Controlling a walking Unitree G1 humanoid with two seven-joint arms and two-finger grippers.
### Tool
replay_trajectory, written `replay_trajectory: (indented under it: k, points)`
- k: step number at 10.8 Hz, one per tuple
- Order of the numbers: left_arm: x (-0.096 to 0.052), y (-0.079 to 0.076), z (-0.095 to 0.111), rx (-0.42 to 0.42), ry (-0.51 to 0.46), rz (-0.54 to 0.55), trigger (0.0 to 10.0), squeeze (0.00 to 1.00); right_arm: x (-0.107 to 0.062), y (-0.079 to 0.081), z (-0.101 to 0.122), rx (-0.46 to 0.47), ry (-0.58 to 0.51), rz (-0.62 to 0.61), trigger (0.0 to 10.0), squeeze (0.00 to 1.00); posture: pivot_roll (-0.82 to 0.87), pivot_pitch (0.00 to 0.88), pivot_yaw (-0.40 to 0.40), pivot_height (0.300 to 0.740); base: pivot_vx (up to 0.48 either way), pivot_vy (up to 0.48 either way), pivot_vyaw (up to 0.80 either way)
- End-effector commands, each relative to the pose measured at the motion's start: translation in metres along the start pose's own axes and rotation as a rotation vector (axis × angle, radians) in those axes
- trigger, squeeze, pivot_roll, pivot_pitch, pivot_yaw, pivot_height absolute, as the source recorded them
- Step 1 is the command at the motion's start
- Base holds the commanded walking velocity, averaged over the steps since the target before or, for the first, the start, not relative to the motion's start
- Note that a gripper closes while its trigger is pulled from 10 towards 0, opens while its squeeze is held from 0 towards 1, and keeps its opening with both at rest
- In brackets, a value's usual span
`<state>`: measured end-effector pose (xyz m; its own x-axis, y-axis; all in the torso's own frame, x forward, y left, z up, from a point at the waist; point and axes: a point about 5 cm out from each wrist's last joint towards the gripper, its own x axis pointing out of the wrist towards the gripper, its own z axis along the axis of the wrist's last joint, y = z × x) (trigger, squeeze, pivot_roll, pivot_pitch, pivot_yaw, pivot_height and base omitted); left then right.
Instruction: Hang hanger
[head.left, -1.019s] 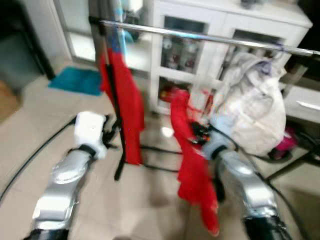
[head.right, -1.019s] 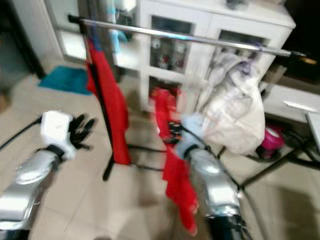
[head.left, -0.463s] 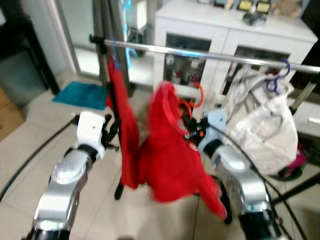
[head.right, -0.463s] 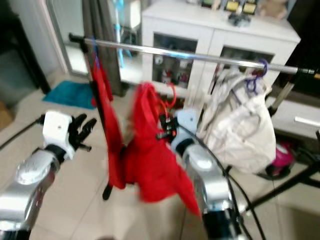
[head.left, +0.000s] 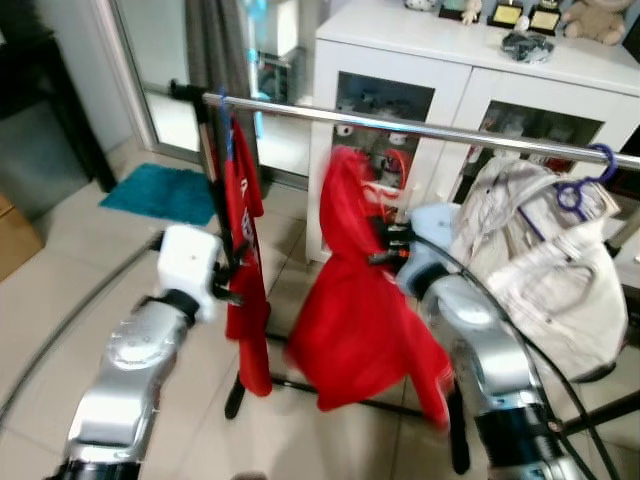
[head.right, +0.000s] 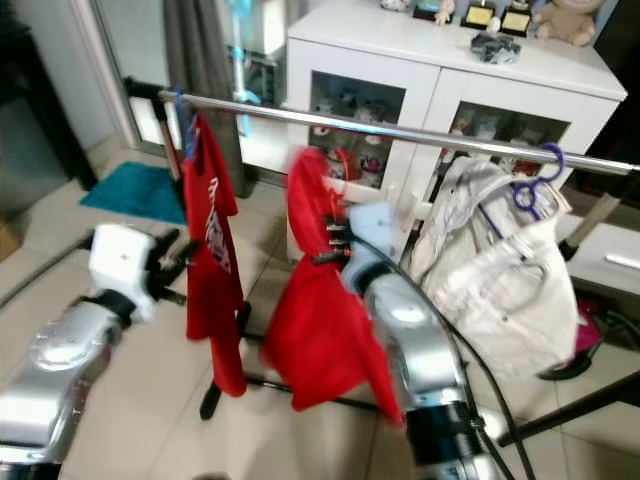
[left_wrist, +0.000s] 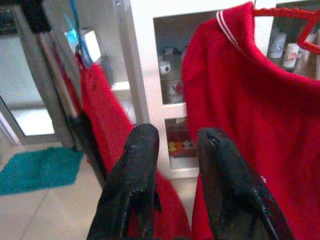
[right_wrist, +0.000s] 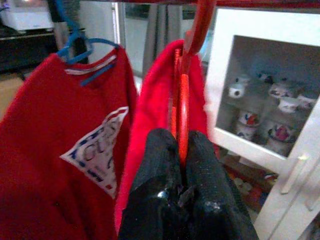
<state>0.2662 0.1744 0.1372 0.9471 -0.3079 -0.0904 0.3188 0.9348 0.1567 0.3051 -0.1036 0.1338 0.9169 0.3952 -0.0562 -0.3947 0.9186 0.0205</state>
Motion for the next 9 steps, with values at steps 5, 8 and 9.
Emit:
replay_trajectory:
  k: [5,8,9]
  points:
    - [-0.003,-0.02,0.015,-0.021,-0.101,-0.179,10.0,0.0,0.009,-0.006,0.025,-0.031,-0.055,-0.038,10.0,0.0,0.07,0.0,-0.031,0.74,0.229,0.0,0.0]
    - [-0.004,-0.021,0.034,0.033,-0.162,-0.27,10.0,0.0,0.022,-0.014,0.028,-0.025,-0.023,-0.074,10.0,0.0,0.07,0.0,-0.026,0.74,0.0,0.0,0.0]
    - [-0.005,-0.02,0.036,0.033,-0.165,-0.282,10.0,0.0,0.031,-0.016,0.03,-0.005,0.002,-0.085,10.0,0.0,0.08,0.0,-0.025,0.74,0.0,0.0,0.0]
